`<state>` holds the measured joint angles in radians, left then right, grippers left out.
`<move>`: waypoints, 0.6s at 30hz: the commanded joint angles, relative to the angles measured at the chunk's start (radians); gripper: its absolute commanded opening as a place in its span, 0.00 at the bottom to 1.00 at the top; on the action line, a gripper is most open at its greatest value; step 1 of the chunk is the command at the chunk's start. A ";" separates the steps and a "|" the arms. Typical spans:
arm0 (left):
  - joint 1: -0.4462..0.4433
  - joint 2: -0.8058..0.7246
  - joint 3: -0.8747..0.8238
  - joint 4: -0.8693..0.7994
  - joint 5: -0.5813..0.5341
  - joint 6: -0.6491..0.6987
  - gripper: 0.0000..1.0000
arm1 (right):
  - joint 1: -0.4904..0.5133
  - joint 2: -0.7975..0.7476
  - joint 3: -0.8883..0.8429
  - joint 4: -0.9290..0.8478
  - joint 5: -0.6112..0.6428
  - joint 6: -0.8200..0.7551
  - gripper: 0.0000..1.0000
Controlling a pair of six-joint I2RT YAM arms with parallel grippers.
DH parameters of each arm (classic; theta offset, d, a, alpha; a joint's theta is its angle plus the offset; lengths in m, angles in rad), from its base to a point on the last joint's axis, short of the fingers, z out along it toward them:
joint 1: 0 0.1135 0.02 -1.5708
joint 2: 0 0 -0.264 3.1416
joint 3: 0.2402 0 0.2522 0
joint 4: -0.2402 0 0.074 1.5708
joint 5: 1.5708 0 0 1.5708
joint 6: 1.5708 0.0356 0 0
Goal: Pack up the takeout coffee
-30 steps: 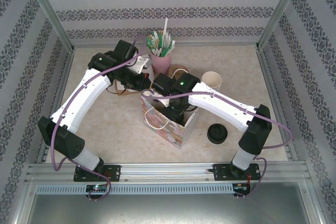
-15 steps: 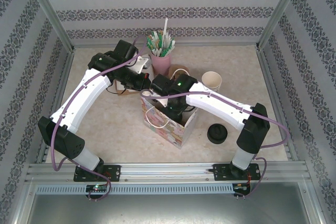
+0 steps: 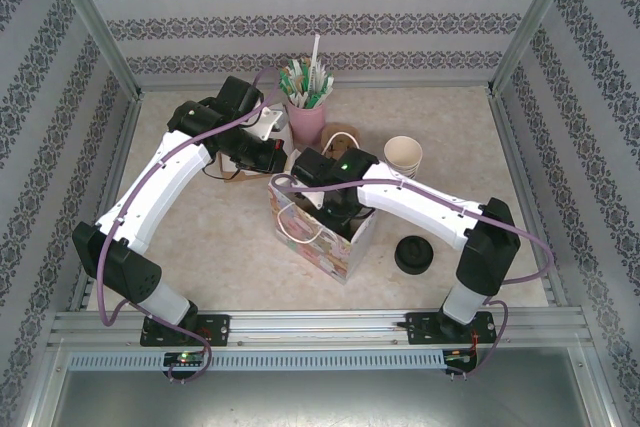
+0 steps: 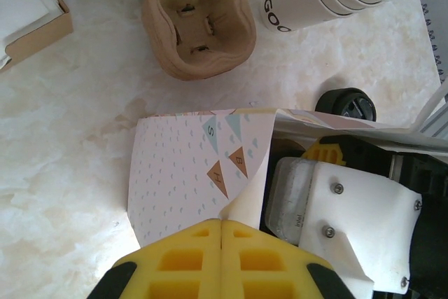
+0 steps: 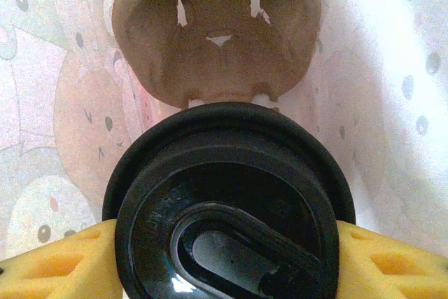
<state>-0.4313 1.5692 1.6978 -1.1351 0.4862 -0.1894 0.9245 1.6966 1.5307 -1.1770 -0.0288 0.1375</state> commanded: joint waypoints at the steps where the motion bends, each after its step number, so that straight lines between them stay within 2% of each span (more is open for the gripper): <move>1: -0.007 -0.021 -0.012 0.017 -0.041 -0.008 0.00 | -0.010 -0.035 -0.014 -0.038 -0.011 0.033 0.55; 18: -0.007 -0.022 -0.012 0.017 -0.040 -0.018 0.00 | -0.009 -0.103 -0.106 -0.011 0.000 0.078 0.55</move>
<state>-0.4313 1.5692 1.6978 -1.1351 0.4671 -0.1928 0.9245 1.6161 1.4517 -1.1656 -0.0341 0.1898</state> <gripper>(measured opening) 0.065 0.636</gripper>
